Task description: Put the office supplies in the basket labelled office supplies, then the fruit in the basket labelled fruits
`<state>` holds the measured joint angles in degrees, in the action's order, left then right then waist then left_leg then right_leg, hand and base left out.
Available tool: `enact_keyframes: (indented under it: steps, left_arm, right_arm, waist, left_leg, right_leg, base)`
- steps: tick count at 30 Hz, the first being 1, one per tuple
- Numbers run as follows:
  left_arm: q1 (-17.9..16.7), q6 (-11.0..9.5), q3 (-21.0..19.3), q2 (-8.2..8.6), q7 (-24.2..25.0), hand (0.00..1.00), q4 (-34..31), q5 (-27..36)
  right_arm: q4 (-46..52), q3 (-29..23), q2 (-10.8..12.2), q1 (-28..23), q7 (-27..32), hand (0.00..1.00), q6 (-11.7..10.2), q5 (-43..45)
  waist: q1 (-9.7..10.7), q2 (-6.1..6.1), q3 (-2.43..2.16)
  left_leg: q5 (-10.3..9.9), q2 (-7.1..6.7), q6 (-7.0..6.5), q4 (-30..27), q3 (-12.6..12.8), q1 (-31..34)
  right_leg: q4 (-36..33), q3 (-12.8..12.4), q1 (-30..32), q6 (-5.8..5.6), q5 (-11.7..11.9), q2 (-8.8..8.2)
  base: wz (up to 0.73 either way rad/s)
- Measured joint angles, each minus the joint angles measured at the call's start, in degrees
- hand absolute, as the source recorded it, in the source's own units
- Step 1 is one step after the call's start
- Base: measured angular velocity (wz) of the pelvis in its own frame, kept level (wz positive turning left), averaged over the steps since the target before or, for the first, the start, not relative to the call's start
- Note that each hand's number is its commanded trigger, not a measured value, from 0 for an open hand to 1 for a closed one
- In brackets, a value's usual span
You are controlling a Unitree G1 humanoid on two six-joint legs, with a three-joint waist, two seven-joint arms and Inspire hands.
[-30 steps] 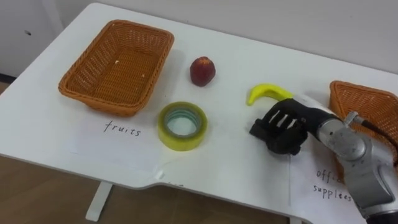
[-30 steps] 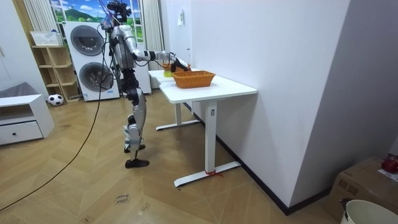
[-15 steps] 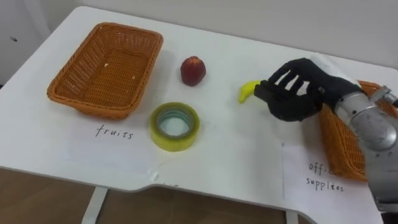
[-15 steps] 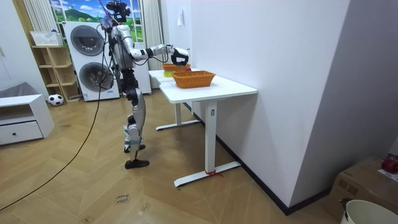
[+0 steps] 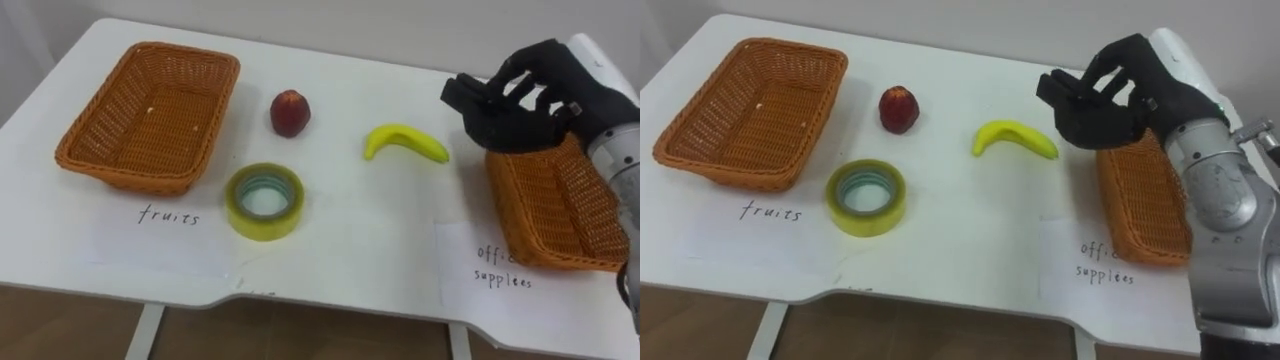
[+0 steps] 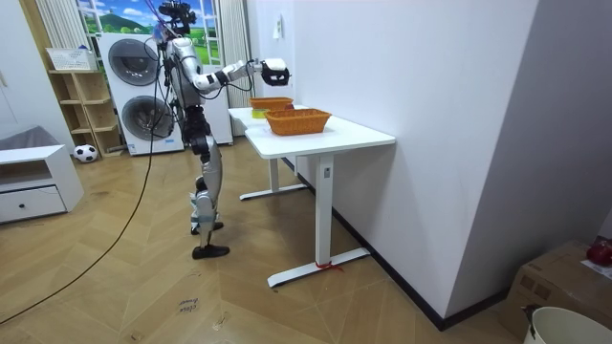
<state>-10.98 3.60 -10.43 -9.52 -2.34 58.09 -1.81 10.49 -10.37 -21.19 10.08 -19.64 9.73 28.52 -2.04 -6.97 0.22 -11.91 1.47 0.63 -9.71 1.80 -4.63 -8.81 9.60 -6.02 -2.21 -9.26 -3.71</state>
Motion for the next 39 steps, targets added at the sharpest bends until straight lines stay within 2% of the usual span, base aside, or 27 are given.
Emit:
enact_keyframes:
  steps: [7, 12, 14, 17, 21, 24, 34, 39]
  left_arm:
    - [-0.08, -0.68, 0.12, -0.02, 0.08, 0.0, 0.0, 0.01]
    - [-0.11, -0.77, -0.11, -0.22, 0.07, 0.0, -0.02, -0.04]
    - [-0.09, -0.76, -0.11, -0.3, 0.16, 0.0, -0.16, -0.05]
    - [-0.01, -0.76, -0.1, -0.41, 0.33, 0.0, -0.19, -0.1]
    - [-0.08, -0.74, -0.12, -0.46, 0.16, 0.0, -0.24, -0.03]
    - [-0.16, -0.73, -0.11, -0.45, -0.33, 0.0, -0.22, 0.03]
    - [0.15, -0.77, 0.53, -0.21, -0.45, 0.0, -0.21, 2.93]
    - [0.06, -0.77, 0.54, -0.21, -0.36, 0.0, -0.2, 5.18]
  right_arm:
    - [-0.68, 0.0, -0.23, 0.0, 4.42, 1.0, -0.55, -2.21]
    - [-2.32, -0.02, -2.85, -0.02, 6.34, 1.0, -1.0, -6.23]
    - [-3.35, -0.09, -4.06, -0.01, 7.07, 1.0, -1.02, -6.12]
    - [-4.39, -0.51, -4.71, -0.03, 7.81, 1.0, -1.02, -5.68]
    - [-6.31, -0.97, -4.94, -0.33, 9.23, 1.0, -0.96, -5.63]
    - [-7.69, -1.35, -4.94, -0.33, 9.72, 1.0, -0.97, -5.64]
    - [-14.14, -2.21, -4.93, -0.36, 10.68, 1.0, -1.07, -5.71]
    - [-14.44, -2.22, -4.93, -2.01, 10.68, 1.0, -0.96, -5.7]
  waist:
    - [0.48, -0.05, 0.01]
    - [1.05, -0.53, 0.25]
    - [1.57, -0.75, 0.22]
    - [1.98, -0.79, 0.2]
    - [2.25, -0.85, 0.15]
    - [3.3, -0.84, 0.15]
    - [3.89, -0.77, -0.08]
    - [3.85, -0.43, -0.27]
  left_leg:
    - [0.0, -0.01, 0.0, 0.0, 0.07, -0.08]
    - [0.0, 0.04, 0.0, -0.01, 0.1, 0.04]
    - [-0.01, 0.05, 0.0, 0.08, 0.1, 0.19]
    - [-0.03, 0.11, 0.0, 0.23, 0.63, 0.33]
    - [-0.03, 0.19, 0.0, 0.31, 1.26, 0.45]
    - [-0.03, 0.2, 0.0, 0.28, 1.38, 0.36]
    - [-0.02, 0.27, 0.0, 0.18, 2.33, -0.1]
    - [-0.02, 0.34, 0.0, 0.19, 2.67, -0.13]
  right_leg:
    - [0.02, 0.02, 0.03, 0.0, 0.0, -0.03]
    - [0.04, 0.99, 0.28, 0.0, 0.0, -0.08]
    - [-0.01, 1.57, 0.44, 0.0, 0.0, -0.11]
    - [-0.04, 1.55, 0.69, 0.0, 0.0, -0.08]
    - [-0.13, 1.68, 1.13, 0.0, 0.0, -0.05]
    - [-0.13, 1.71, 1.29, 0.0, 0.0, -0.06]
    - [-0.1, 1.34, 1.08, 0.0, 0.0, -0.06]
    - [-0.23, 1.33, 1.1, 0.0, 0.0, -0.06]
  base:
    - [0.0]
    - [0.0]
    - [0.0]
    - [-0.08]
    - [-0.08]
    - [0.0]
    - [-0.03]
    - [0.0]
